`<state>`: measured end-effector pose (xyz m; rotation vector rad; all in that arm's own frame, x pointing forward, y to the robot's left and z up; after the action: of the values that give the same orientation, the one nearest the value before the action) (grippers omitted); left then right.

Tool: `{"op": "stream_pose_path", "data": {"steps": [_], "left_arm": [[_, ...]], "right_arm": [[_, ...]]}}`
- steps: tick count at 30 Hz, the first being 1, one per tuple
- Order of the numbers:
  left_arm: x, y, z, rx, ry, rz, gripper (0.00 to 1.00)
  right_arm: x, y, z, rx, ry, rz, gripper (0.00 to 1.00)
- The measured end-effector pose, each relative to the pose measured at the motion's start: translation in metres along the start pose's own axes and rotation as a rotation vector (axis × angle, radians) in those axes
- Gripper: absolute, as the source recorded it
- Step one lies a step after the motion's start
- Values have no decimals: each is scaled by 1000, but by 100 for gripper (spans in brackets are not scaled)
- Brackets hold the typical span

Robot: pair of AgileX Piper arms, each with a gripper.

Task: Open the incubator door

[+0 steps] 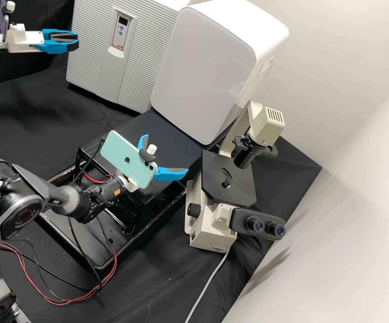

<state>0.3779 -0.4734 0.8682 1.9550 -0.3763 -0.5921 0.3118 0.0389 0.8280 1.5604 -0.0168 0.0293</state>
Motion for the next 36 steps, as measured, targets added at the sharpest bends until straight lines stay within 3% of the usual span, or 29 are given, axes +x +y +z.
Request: {"op": "stream_pose_path", "data": {"steps": [6, 10, 11, 13, 16, 23, 29, 36], "left_arm": [[-14, -1, 1, -7, 8, 3, 0], [-19, -4, -7, -27, 86, 6, 0], [-20, -4, -11, -32, 123, 8, 100], [-21, -4, -18, -40, 202, 16, 100], [-26, -7, -28, -66, 311, -10, 100], [-34, -15, -44, -97, 414, -55, 100], [-31, -12, -56, -87, 439, -58, 100], [-21, 2, -64, -53, 448, -36, 100]], "right_arm": [[0, 0, 0, 0, 0, 0, 100], [0, 0, 0, 0, 0, 0, 100], [0, 0, 0, 0, 0, 0, 100], [0, 0, 0, 0, 0, 0, 100], [0, 0, 0, 0, 0, 0, 100], [0, 0, 0, 0, 0, 0, 100], [0, 0, 0, 0, 0, 0, 100], [0, 0, 0, 0, 0, 0, 100]]}}
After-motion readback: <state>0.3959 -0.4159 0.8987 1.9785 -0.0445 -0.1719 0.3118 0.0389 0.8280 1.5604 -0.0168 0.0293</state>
